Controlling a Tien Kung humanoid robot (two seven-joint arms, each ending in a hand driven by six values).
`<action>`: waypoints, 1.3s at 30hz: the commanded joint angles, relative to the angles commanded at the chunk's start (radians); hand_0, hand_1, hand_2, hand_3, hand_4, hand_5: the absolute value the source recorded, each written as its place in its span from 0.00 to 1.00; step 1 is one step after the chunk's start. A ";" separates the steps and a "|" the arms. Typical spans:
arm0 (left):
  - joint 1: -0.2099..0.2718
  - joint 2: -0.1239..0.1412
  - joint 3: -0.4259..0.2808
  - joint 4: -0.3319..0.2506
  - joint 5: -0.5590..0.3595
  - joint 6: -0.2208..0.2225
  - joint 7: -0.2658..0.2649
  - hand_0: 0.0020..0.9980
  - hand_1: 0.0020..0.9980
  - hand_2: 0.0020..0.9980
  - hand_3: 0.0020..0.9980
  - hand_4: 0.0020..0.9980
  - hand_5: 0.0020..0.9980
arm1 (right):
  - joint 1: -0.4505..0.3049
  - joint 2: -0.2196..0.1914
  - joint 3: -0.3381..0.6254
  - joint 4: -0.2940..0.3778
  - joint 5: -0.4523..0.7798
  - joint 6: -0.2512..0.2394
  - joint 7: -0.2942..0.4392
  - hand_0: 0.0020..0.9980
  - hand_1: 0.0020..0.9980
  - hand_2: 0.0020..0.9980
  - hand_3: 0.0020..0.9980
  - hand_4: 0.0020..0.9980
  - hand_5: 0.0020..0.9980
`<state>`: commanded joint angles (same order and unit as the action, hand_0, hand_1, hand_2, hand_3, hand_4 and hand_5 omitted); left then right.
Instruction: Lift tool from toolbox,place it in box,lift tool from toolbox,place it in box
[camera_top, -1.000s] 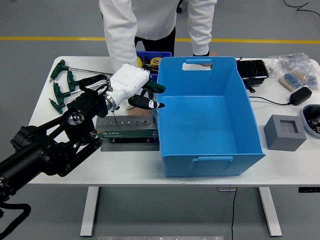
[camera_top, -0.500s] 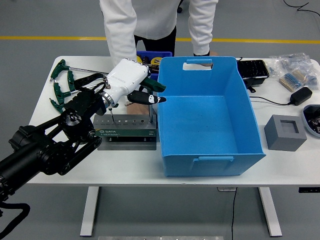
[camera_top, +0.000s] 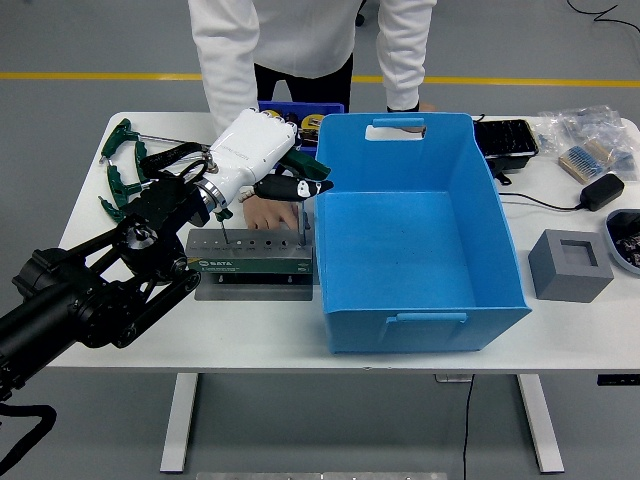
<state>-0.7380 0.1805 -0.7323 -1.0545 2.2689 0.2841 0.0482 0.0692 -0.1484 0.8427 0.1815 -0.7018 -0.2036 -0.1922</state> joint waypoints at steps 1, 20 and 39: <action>-0.002 0.001 -0.002 -0.006 0.000 -0.001 0.000 0.18 0.00 0.00 0.00 0.72 0.62 | 0.000 0.000 0.000 0.000 0.000 0.000 0.000 0.70 0.66 0.74 0.66 0.88 0.83; -0.077 0.051 -0.010 -0.134 -0.015 -0.101 0.019 0.18 0.00 0.00 0.00 0.68 0.54 | -0.001 -0.002 -0.009 -0.001 0.017 -0.001 0.005 0.70 0.66 0.74 0.66 0.88 0.82; -0.141 0.054 -0.084 -0.270 -0.138 -0.136 0.044 0.18 0.00 0.00 0.00 0.67 0.53 | -0.009 0.002 0.005 0.001 -0.002 -0.004 -0.002 0.70 0.66 0.74 0.66 0.88 0.82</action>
<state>-0.8786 0.2347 -0.8165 -1.3243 2.1310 0.1478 0.0926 0.0598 -0.1460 0.8480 0.1821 -0.7038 -0.2072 -0.1946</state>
